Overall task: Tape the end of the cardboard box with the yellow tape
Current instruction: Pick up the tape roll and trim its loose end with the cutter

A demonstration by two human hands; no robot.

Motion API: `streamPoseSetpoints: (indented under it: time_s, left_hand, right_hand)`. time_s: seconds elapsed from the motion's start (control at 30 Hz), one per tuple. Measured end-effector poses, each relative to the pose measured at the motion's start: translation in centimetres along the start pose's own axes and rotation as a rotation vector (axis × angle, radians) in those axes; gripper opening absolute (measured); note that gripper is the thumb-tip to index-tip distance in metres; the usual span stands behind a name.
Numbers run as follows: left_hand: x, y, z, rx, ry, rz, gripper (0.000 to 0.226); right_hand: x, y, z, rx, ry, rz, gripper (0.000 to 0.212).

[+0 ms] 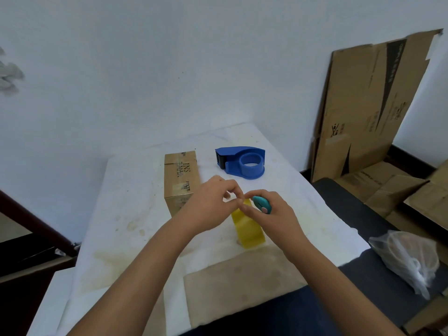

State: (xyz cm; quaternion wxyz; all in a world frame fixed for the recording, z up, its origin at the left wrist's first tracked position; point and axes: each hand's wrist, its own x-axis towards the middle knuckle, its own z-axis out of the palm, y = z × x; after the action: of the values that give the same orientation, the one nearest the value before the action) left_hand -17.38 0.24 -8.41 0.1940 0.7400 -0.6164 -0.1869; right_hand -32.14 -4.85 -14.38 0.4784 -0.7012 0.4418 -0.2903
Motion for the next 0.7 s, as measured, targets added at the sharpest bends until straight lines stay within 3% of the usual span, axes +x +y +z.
streamPoseSetpoints:
  time_s: [0.17,0.37,0.53,0.7]
  left_hand:
    - [-0.1,-0.5,0.5,-0.103,-0.033,0.031,0.008]
    - [-0.2,-1.0,1.6,-0.144,0.076,0.096,0.016]
    - [-0.2,-1.5,2.3,-0.224,0.117,0.097,0.022]
    - [-0.9,-1.9,3.4,-0.556,0.194,-0.02,0.045]
  right_hand:
    - [0.7,0.0,-1.2,0.085,-0.029,-0.012,0.009]
    - [1.4,-0.1,-1.4,0.008,-0.035,-0.093,0.017]
    - [1.7,0.1,-1.4,0.021,-0.014,-0.106,0.01]
    - [1.7,0.4,-1.5,0.061,0.058,-0.106,0.017]
